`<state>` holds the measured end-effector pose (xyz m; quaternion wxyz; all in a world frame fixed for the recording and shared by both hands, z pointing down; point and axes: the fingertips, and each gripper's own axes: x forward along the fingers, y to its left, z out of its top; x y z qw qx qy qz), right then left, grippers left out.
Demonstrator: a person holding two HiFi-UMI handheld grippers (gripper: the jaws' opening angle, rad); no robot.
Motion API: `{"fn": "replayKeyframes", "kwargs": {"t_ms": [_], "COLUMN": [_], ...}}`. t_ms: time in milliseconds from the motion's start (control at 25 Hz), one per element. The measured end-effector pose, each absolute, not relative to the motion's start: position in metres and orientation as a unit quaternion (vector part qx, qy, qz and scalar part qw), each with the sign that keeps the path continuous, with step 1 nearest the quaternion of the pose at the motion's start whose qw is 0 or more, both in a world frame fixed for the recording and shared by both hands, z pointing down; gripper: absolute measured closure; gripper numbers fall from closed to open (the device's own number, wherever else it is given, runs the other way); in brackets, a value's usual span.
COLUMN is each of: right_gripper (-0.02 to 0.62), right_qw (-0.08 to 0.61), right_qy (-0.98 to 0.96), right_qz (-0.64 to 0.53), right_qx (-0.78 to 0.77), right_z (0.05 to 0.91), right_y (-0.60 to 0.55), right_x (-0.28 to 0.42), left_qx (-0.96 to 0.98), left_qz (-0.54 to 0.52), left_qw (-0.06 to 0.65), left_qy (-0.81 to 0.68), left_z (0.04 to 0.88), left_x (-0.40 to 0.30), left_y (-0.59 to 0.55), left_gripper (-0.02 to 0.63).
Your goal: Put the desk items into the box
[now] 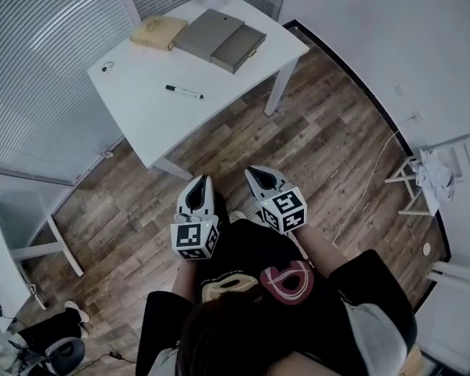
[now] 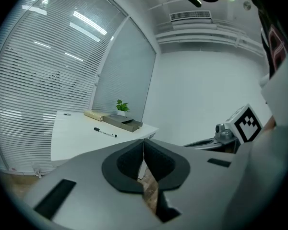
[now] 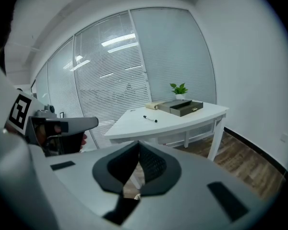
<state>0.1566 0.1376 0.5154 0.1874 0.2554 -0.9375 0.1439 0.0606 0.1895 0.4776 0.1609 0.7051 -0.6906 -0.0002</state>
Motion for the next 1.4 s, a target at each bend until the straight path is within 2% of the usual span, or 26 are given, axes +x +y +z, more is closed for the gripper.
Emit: {"fn": "replayKeyframes", "kwargs": {"t_ms": [400, 1000, 1400], "right_gripper": [0.584, 0.584, 0.584], "right_qw": [0.208, 0.204, 0.199], "right_qy": [-0.924, -0.924, -0.913], "right_qz": [0.165, 0.148, 0.157], "right_qx": [0.275, 0.288, 0.321], "right_z": [0.533, 0.517, 0.516], "right_y": [0.120, 0.032, 0.003], "right_x": [0.144, 0.043, 0.005], "left_qx": [0.714, 0.729, 0.754], "left_qz": [0.003, -0.007, -0.001], "left_qw": [0.177, 0.162, 0.164], "left_qy": [-0.677, -0.665, -0.636], "left_z": [0.491, 0.481, 0.479], "left_x": [0.035, -0.068, -0.111], "left_y": [0.159, 0.067, 0.027], "left_gripper": [0.588, 0.588, 0.588]}}
